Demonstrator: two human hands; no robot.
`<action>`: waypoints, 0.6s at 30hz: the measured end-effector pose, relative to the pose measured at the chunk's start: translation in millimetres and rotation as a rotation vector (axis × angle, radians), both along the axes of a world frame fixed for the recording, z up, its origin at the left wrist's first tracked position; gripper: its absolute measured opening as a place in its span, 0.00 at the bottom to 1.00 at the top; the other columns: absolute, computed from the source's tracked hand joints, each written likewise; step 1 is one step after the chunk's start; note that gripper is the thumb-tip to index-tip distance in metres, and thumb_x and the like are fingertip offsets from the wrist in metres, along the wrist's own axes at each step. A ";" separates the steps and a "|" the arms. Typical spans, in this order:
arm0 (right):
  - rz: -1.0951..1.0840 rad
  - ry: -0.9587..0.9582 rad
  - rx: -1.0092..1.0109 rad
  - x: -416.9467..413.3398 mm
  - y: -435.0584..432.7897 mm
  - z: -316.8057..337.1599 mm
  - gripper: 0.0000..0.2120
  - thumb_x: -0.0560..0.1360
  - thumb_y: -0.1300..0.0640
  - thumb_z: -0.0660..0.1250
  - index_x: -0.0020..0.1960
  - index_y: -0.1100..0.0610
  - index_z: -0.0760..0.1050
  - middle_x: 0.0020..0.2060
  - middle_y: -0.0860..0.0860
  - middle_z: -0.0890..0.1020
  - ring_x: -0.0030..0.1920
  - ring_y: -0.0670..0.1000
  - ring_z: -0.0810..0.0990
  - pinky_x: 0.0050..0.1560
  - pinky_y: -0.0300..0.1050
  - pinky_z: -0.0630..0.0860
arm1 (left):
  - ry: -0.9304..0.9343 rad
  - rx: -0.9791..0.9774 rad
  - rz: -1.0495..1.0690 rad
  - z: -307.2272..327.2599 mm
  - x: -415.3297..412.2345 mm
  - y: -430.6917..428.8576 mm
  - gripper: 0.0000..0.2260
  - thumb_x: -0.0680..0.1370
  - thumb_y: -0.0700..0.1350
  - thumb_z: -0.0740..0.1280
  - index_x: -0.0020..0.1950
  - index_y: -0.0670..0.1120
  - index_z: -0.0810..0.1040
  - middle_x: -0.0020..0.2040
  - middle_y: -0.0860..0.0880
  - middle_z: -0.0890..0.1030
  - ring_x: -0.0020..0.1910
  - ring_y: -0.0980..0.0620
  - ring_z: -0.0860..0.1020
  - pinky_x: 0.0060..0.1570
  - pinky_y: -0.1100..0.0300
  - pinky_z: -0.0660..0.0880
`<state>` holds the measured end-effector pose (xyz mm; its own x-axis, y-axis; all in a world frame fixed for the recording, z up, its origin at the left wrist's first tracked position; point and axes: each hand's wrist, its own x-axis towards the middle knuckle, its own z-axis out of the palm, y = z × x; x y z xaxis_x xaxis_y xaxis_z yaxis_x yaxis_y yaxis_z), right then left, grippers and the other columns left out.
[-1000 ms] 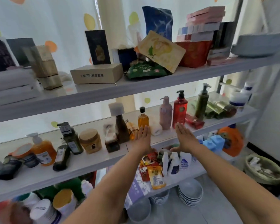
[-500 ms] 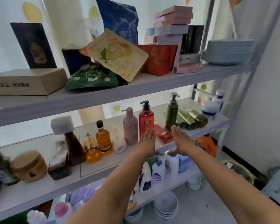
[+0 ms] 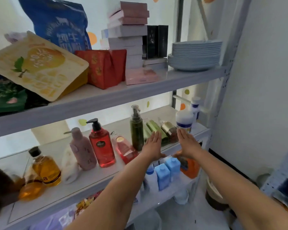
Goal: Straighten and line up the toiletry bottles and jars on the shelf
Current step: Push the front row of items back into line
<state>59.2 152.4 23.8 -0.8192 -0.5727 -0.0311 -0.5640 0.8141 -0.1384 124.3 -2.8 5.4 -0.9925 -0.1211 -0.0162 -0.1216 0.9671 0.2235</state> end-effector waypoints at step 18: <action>0.081 0.054 -0.049 -223.7 70.9 37.9 0.57 0.68 0.42 0.72 0.76 0.62 0.35 0.77 0.55 0.40 0.78 0.54 0.43 0.77 0.49 0.50 | 0.102 0.081 0.194 2.8 -182.2 63.5 0.43 0.77 0.52 0.66 0.78 0.45 0.36 0.78 0.49 0.37 0.77 0.50 0.38 0.74 0.54 0.43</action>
